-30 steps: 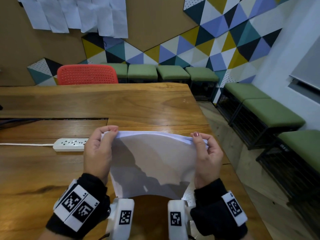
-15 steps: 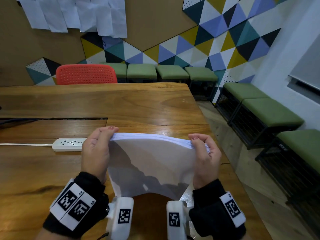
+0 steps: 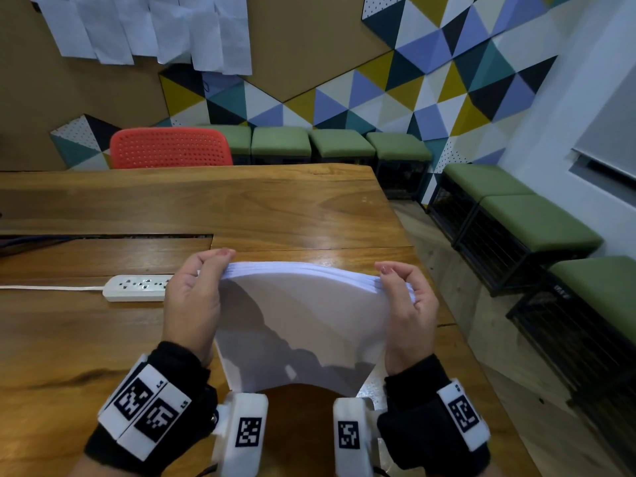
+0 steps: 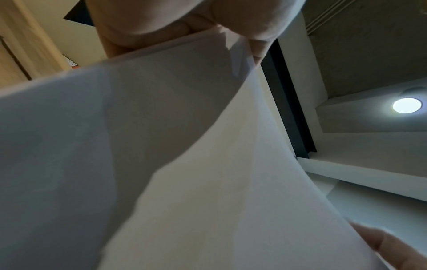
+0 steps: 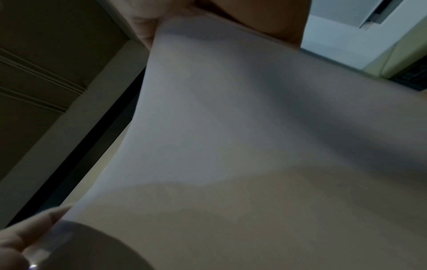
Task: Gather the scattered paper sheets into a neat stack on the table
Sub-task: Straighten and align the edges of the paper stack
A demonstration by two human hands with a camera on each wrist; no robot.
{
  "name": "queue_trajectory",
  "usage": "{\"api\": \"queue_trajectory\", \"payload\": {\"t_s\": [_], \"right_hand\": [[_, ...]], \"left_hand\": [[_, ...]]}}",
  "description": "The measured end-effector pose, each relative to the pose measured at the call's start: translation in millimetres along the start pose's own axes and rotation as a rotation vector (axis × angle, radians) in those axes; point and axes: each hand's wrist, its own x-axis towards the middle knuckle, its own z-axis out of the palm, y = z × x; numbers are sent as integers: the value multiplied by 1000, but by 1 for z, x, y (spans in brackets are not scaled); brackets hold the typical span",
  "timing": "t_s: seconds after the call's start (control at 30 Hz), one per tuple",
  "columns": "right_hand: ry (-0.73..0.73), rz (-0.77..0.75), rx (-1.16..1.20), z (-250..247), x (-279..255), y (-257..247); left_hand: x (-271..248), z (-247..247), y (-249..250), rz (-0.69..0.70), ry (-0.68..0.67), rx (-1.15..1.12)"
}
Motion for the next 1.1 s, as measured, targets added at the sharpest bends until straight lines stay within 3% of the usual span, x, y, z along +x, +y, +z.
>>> {"api": "queue_trajectory", "payload": {"t_s": [0.17,0.4,0.5,0.63,0.73,0.9,1.1], "right_hand": [[-43,-32,32,-1,-3,-2],[-280,-34,51,-16,-8,1],[-275,-81,-44,-18,-3,-1],[-368,49,51,-22,-1,5],[-434,51,51,-21,-4,7],[-370,168,107,-21,-6,22],[-342,183,119,-26,-9,29]], "left_hand": [[-2,-1,-1,14,-48,6],[-6,-24,-11,139,-343,70],[-3,-26,-15,157,-324,112],[-3,-29,-19,109,-415,52],[-4,-25,-22,154,-433,102],[-4,-28,-27,75,-412,6],[-5,-33,-35,66,-394,39]]}}
